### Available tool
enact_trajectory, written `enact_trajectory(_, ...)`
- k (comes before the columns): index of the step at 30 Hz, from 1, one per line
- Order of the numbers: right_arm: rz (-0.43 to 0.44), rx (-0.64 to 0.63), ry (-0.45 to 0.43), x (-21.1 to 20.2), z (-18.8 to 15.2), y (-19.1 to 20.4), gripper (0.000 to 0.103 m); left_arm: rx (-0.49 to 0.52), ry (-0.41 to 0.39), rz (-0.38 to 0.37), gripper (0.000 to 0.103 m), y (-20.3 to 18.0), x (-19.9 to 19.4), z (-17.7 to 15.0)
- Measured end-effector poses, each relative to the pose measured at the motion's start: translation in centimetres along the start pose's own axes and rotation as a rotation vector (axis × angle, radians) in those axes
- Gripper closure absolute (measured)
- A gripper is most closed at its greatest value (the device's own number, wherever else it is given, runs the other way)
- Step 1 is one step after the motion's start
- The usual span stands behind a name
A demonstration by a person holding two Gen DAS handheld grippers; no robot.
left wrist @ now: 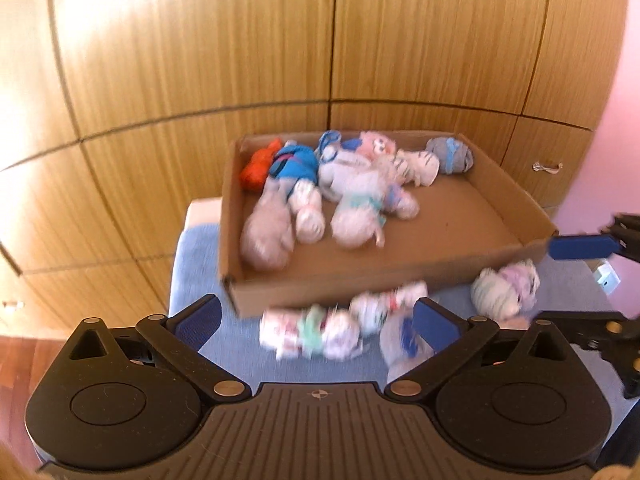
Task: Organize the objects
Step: 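Move both grippers back to the socks on the towel, then grasp the grey blue-marked sock with the left gripper while the right grasps the orange bundle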
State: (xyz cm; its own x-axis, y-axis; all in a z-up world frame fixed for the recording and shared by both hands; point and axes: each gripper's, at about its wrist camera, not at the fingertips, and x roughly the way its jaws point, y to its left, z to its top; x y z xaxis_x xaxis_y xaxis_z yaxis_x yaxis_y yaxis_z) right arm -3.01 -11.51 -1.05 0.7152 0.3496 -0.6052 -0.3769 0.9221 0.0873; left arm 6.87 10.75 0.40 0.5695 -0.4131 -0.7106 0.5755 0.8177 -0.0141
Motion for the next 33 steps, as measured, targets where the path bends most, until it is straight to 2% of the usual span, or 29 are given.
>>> enact_trajectory(4,-0.055,0.087,-0.071,-1.0,-3.5,3.0,0.024,-0.012,-0.035,0.024,0.0,-0.2,-0.9,-2.8)
enact_trajectory(8,-0.131,0.145,-0.073,0.0,-5.6,5.4,0.024,-0.019,-0.052,0.038,0.0,0.0,-1.9,-4.7)
enact_trajectory(11,-0.201,0.172,-0.07,1.3,-6.3,5.8,0.026,-0.03,-0.049,0.034,0.0,0.4,-2.2,-5.3)
enact_trajectory(14,-0.25,0.188,-0.065,2.4,-6.6,5.6,0.035,-0.033,-0.044,0.022,0.0,0.7,-2.3,-5.5)
enact_trajectory(19,-0.249,0.239,-0.067,3.3,-6.8,4.8,0.044,-0.035,-0.033,-0.009,0.0,0.5,-1.9,-5.5)
enact_trajectory(20,-0.237,0.247,-0.068,3.4,-6.8,4.5,0.054,-0.033,-0.032,-0.016,0.0,0.3,-1.7,-5.4)
enact_trajectory(25,-0.21,0.247,-0.11,1.8,-7.8,4.4,0.055,-0.037,-0.01,-0.054,0.0,-1.1,-0.2,-4.6)
enact_trajectory(30,-0.23,0.237,-0.14,-1.2,-9.4,3.5,0.055,-0.035,-0.001,-0.07,0.0,-3.4,1.1,-3.9)
enact_trajectory(33,-0.247,0.247,-0.151,-2.4,-10.1,2.7,0.055,-0.028,0.004,-0.059,0.004,-4.6,1.9,-3.7)
